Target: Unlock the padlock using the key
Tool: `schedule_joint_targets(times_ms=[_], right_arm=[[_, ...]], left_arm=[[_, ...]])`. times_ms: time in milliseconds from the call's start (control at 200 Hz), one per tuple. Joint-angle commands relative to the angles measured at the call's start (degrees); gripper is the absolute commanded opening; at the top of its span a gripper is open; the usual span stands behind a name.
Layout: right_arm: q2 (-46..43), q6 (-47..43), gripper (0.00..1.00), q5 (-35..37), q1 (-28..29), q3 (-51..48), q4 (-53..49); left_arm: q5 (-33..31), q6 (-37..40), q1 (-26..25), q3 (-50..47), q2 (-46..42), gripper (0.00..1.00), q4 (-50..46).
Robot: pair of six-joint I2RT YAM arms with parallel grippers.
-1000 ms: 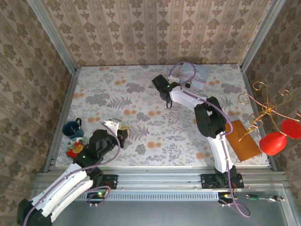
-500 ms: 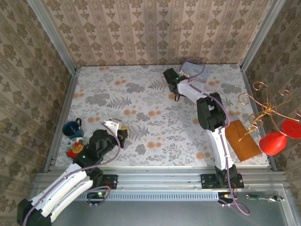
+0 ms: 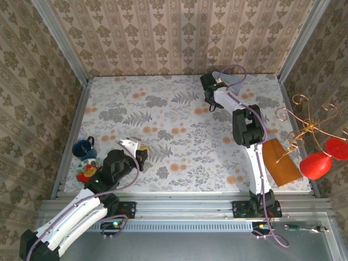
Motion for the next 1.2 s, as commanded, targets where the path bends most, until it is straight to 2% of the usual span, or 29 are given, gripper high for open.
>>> schedule_joint_targets(times_ms=[0,235,405,635,930,1195], right_arm=[[2.34,-2.12,0.6,-1.88,-0.37,3.01,-1.88],[4.34,-2.34,0.59,-2.74,-0.98,6.95,-3.69],[5.06,-2.63,0.58,-2.22,-1.31,9.03,-3.98],[7.8,-4.01,0.56,-1.4,-1.69,14.54,-6.89],[9.21,-4.15,0.46,-2.86,-2.75,16.41,-7.69],[10.43,-5.22,0.44,-2.97,-3.07,18.22,-8.74]], left_arm=[[-0.71,1.25,-0.43,0.75,-0.11,0.0,0.81],[-0.53,1.52,-0.43,0.75,0.44,0.01,1.33],[2.82,1.6,-0.43,0.4,1.04,0.02,3.36],[4.11,1.78,-0.52,0.2,1.15,0.03,4.28],[4.21,1.96,-0.52,-0.05,1.51,0.03,4.89],[4.3,2.22,-0.53,-0.04,2.03,0.03,5.31]])
